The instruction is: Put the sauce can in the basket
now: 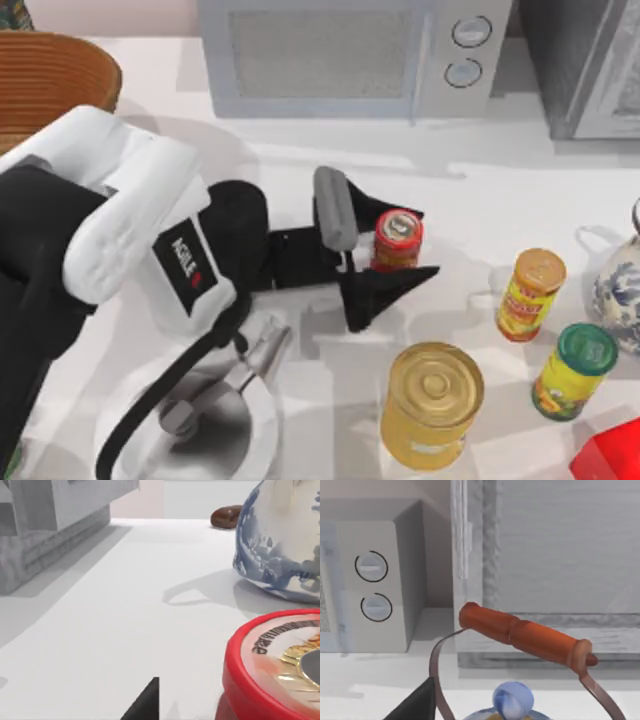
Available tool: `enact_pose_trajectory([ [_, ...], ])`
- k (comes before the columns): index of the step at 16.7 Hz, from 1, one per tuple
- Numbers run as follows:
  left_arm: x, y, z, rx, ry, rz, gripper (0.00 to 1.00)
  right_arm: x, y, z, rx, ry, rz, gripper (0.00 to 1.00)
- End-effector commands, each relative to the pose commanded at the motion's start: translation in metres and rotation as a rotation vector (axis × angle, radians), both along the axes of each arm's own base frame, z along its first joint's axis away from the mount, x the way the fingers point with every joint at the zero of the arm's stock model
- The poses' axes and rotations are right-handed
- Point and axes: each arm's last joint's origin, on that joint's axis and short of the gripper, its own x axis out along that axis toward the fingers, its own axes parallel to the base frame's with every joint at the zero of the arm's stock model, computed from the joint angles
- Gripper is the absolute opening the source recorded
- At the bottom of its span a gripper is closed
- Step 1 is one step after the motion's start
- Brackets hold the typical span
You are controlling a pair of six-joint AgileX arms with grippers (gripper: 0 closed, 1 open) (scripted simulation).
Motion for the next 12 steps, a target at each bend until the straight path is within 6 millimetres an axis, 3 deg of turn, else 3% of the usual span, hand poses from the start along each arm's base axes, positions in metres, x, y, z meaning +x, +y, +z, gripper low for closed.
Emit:
enact_pose_trajectory([
  [7,0.0,0.0,0.0,0.0,0.0,0.0,0.02,0.0,0.0,0.0,0.0,0.0,0.0,1.0],
  [12,0.0,0.0,0.0,0.0,0.0,0.0,0.0,0.0,0.0,0.0,0.0,0.0,0.0,1.0],
])
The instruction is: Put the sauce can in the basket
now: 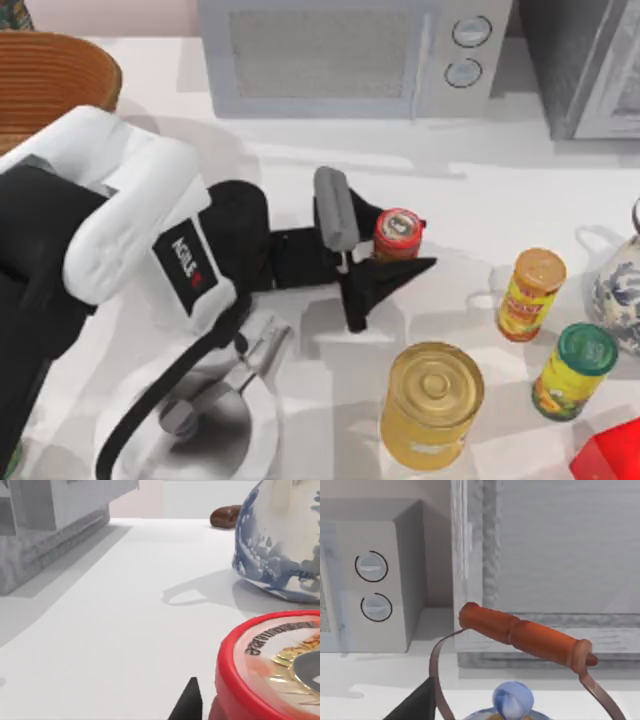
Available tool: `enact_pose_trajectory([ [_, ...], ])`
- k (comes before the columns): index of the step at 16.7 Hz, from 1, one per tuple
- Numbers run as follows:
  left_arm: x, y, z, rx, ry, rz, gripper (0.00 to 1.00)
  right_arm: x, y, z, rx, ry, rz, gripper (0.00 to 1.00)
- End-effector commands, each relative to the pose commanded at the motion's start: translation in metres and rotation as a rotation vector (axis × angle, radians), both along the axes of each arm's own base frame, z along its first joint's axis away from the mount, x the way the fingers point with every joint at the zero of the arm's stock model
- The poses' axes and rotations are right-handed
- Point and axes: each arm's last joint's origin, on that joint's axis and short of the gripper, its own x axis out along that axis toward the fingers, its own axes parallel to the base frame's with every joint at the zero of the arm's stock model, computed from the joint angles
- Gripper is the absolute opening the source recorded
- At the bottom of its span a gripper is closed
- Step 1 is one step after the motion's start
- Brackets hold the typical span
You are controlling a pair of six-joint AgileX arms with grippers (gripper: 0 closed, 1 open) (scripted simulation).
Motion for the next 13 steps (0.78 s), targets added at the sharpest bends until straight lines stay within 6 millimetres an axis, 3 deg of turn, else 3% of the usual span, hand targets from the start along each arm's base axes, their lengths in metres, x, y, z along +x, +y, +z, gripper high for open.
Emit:
enact_pose_trajectory([
  [6,0.006,0.003,0.007,-0.008,-0.022,0.004,0.0,0.0,0.0,0.0,0.0,0.0,0.0,1.0],
  [8,0.025,0.013,0.034,-0.032,-0.097,0.014,0.0,0.0,0.0,0.0,0.0,0.0,0.0,1.0],
  [10,0.05,0.038,0.076,-0.054,-0.192,0.044,0.0,0.0,0.0,0.0,0.0,0.0,0.0,1.0],
  [13,0.078,0.103,0.142,-0.05,-0.298,0.123,0.0,0.0,0.0,0.0,0.0,0.0,0.0,1.0],
])
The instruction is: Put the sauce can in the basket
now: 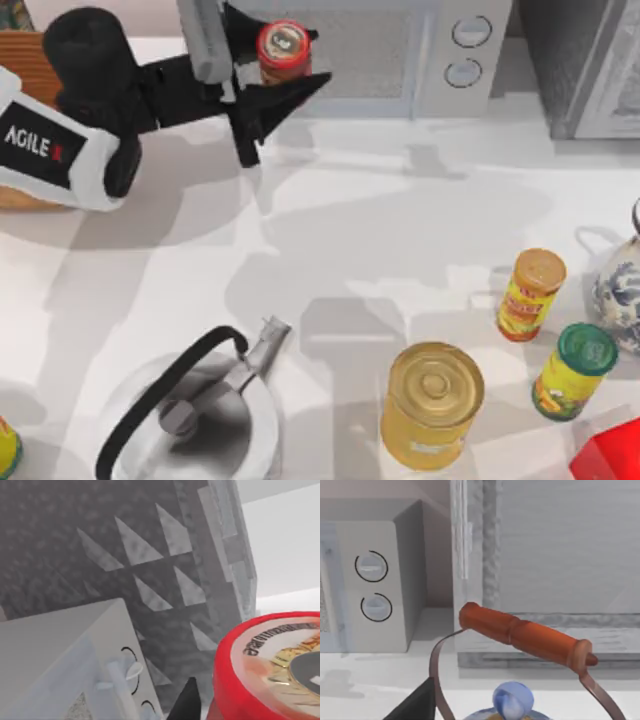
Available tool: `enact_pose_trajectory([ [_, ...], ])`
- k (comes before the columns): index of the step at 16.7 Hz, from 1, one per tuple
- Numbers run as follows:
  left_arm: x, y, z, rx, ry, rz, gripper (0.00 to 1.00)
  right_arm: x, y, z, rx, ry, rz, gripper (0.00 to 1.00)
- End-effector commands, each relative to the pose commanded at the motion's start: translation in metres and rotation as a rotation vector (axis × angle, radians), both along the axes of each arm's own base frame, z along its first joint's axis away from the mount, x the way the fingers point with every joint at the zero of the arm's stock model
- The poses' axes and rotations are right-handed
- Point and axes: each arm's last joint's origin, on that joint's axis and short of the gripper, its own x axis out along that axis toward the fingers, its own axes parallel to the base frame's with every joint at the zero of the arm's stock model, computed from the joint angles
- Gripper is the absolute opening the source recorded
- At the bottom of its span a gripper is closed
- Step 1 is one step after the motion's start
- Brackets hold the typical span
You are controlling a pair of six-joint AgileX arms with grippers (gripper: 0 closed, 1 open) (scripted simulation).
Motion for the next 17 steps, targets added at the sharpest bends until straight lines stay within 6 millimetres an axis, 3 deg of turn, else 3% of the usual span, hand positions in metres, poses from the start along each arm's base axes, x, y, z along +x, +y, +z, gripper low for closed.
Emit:
enact_pose_trajectory([
  [2,0.008,0.059,0.029,0.015,0.002,0.081,0.0,0.0,0.0,0.0,0.0,0.0,0.0,1.0],
  [4,0.006,0.121,0.045,0.025,0.06,0.176,0.0,0.0,0.0,0.0,0.0,0.0,0.0,1.0],
  [7,-0.015,0.209,0.059,0.01,0.181,0.322,0.0,0.0,0.0,0.0,0.0,0.0,0.0,1.0],
  [10,-0.044,0.275,0.072,-0.029,0.274,0.443,0.0,0.0,0.0,0.0,0.0,0.0,0.0,1.0],
  [13,-0.062,0.306,0.084,-0.054,0.31,0.502,0.0,0.0,0.0,0.0,0.0,0.0,0.0,1.0],
  [17,-0.064,0.308,0.086,-0.056,0.312,0.506,0.0,0.0,0.0,0.0,0.0,0.0,0.0,1.0],
])
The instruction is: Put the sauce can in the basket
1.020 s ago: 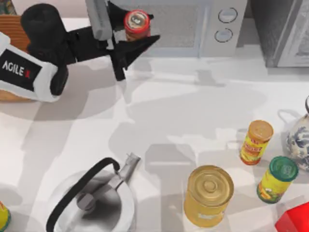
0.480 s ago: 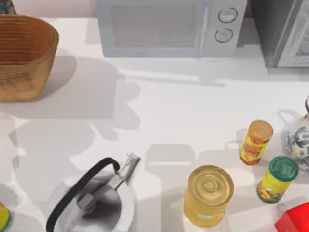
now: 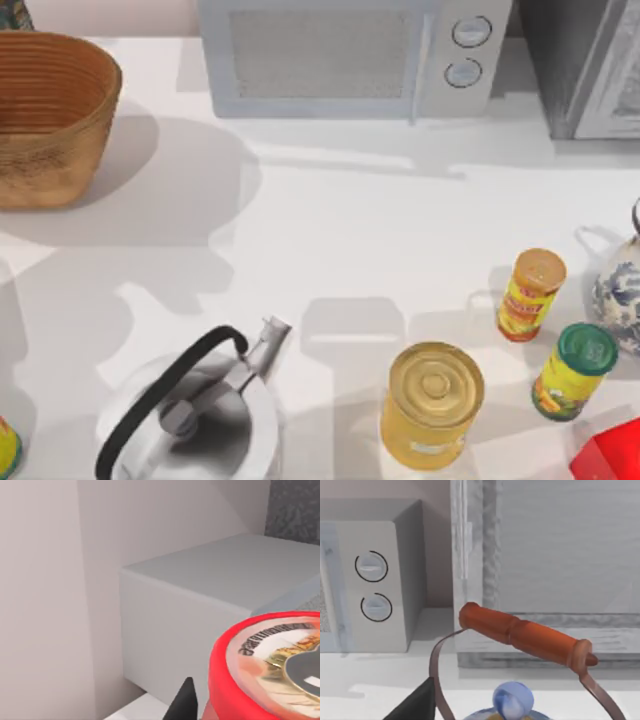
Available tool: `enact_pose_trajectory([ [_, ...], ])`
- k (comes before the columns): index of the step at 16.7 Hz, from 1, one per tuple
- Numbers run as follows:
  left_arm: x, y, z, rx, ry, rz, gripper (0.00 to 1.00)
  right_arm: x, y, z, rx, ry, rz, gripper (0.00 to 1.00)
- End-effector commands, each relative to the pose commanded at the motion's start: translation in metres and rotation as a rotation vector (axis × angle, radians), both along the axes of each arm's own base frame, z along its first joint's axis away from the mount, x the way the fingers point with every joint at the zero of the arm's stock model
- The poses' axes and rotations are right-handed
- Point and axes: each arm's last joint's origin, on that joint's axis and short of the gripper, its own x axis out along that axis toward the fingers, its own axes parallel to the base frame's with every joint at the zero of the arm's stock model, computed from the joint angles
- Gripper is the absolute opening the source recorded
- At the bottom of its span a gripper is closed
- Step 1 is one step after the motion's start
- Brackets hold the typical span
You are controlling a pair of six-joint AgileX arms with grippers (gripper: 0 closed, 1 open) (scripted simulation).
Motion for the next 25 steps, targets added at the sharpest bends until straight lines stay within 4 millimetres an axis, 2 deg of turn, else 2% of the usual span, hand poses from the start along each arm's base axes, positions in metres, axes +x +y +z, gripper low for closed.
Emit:
enact_pose_trajectory([
  [8,0.024,-0.022,-0.012,0.005,-0.006,0.003,0.0,0.0,0.0,0.0,0.0,0.0,0.0,1.0],
  [12,0.039,-0.041,-0.022,0.001,-0.001,-0.002,0.0,0.0,0.0,0.0,0.0,0.0,0.0,1.0],
  [17,0.042,-0.044,-0.024,0.0,0.0,0.0,0.0,0.0,0.0,0.0,0.0,0.0,0.0,1.0],
  [25,0.042,-0.044,-0.024,0.0,0.0,0.0,0.6,0.0,0.0,0.0,0.0,0.0,0.0,1.0],
])
